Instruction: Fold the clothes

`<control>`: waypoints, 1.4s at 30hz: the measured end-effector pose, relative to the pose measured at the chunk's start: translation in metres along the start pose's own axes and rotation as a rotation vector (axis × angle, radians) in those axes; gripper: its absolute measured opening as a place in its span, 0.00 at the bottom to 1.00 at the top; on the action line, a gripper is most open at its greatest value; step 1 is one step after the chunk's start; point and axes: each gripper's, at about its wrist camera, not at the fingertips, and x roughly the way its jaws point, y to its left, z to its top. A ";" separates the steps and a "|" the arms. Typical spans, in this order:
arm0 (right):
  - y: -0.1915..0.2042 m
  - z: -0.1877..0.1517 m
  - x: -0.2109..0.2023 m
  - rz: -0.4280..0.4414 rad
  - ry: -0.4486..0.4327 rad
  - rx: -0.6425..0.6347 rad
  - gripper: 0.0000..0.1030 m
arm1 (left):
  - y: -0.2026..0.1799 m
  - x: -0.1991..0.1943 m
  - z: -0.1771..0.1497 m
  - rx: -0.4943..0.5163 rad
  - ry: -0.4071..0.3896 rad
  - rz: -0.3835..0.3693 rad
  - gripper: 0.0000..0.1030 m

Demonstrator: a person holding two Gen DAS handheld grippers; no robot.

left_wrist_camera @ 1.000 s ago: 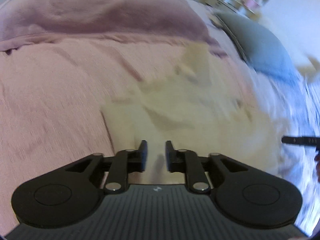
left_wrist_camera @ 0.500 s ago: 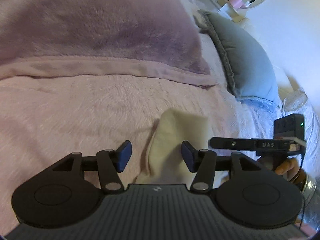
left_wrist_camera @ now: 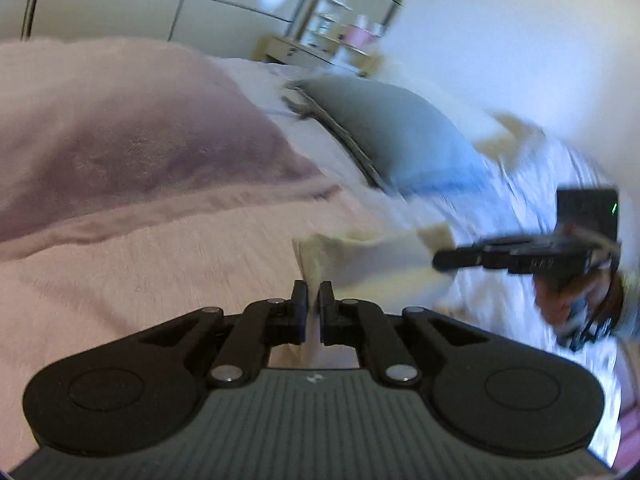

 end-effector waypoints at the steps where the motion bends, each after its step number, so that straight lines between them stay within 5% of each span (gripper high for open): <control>1: 0.015 -0.011 -0.009 -0.010 0.011 -0.046 0.02 | -0.007 -0.007 -0.014 -0.007 0.028 0.012 0.04; 6: 0.054 -0.077 -0.017 -0.100 0.340 -0.088 0.03 | -0.034 -0.026 -0.078 0.006 0.239 0.081 0.05; 8: 0.058 -0.086 -0.024 -0.161 0.399 -0.058 0.03 | -0.033 -0.039 -0.085 -0.030 0.258 0.088 0.05; 13: 0.064 -0.050 -0.042 -0.239 0.247 0.107 0.05 | -0.016 -0.059 -0.052 -0.210 0.093 0.096 0.05; 16: 0.067 -0.023 -0.022 -0.235 0.147 0.205 0.06 | -0.025 -0.030 -0.027 -0.158 0.048 0.096 0.07; 19: 0.074 -0.007 0.006 -0.231 0.123 0.208 0.07 | -0.041 0.006 -0.024 -0.048 0.087 0.071 0.14; 22: 0.079 -0.020 0.039 -0.266 0.222 0.123 0.07 | -0.048 0.031 -0.049 0.009 0.196 0.085 0.14; 27: 0.082 -0.052 0.024 -0.376 0.281 -0.066 0.08 | -0.054 -0.020 -0.092 0.040 0.187 0.137 0.14; 33: 0.095 -0.055 -0.027 -0.446 0.213 0.056 0.11 | -0.052 -0.080 -0.113 -0.072 0.137 0.204 0.14; 35: 0.104 -0.067 -0.039 -0.421 0.210 0.110 0.27 | -0.056 -0.089 -0.122 -0.104 0.142 0.186 0.14; 36: 0.110 -0.079 -0.044 -0.421 0.230 0.130 0.40 | -0.059 -0.092 -0.129 -0.105 0.155 0.185 0.14; 42: 0.150 -0.151 -0.100 -0.545 0.330 0.142 0.42 | -0.089 -0.148 -0.197 -0.090 0.302 0.226 0.14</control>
